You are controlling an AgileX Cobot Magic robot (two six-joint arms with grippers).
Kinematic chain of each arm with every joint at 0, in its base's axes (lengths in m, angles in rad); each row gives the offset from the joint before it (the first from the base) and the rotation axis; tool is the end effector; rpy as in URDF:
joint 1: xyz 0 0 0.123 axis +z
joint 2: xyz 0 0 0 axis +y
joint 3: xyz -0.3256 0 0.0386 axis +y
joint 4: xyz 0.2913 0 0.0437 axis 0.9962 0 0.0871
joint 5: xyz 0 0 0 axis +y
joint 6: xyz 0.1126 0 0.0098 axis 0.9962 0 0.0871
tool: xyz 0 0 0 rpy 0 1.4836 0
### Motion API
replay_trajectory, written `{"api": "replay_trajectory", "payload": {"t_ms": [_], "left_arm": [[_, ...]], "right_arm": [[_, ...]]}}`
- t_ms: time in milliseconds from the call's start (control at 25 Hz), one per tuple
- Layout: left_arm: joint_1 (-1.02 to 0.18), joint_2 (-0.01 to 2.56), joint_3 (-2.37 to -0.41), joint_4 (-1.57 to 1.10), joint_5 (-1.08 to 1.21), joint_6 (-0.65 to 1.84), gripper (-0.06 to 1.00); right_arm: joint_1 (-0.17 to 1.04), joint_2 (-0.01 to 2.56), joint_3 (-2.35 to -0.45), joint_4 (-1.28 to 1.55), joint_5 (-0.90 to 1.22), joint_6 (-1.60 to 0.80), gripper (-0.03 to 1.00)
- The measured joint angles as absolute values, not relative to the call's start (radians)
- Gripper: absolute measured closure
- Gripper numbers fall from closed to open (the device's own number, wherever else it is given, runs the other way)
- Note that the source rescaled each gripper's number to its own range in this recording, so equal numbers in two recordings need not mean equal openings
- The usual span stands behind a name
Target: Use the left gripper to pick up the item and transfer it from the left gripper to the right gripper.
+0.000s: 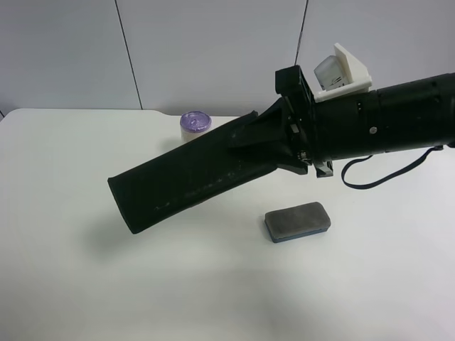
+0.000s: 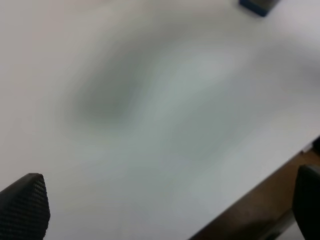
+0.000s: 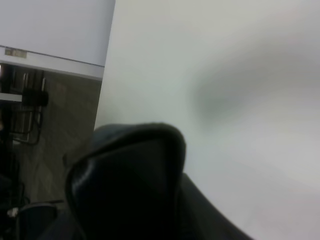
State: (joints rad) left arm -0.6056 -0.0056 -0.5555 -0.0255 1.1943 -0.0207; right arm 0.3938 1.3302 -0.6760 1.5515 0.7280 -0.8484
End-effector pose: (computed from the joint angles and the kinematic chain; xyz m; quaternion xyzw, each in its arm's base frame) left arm -0.0064 0.0011 0.2931 0.2529 0.8340 -0.1630 0.4625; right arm 0.2371 0.1800 0.2593 -0.0425 0.8391 0.4975 0.2158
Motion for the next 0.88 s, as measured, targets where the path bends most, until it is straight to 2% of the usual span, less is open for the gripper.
{"api": "replay_trajectory", "payload": {"t_ms": [320,880], "left_arm": [[-0.606,-0.006,-0.518,-0.016,1.080,-0.052,-0.05],[-0.606,-0.006,-0.507,-0.016,1.059,-0.053,-0.05]], "right_arm": [[0.394,1.330,-0.676,1.551,0.726,-0.848,0.96],[0.394,1.330,-0.676,1.509,0.731,-0.848,0.96]]}}
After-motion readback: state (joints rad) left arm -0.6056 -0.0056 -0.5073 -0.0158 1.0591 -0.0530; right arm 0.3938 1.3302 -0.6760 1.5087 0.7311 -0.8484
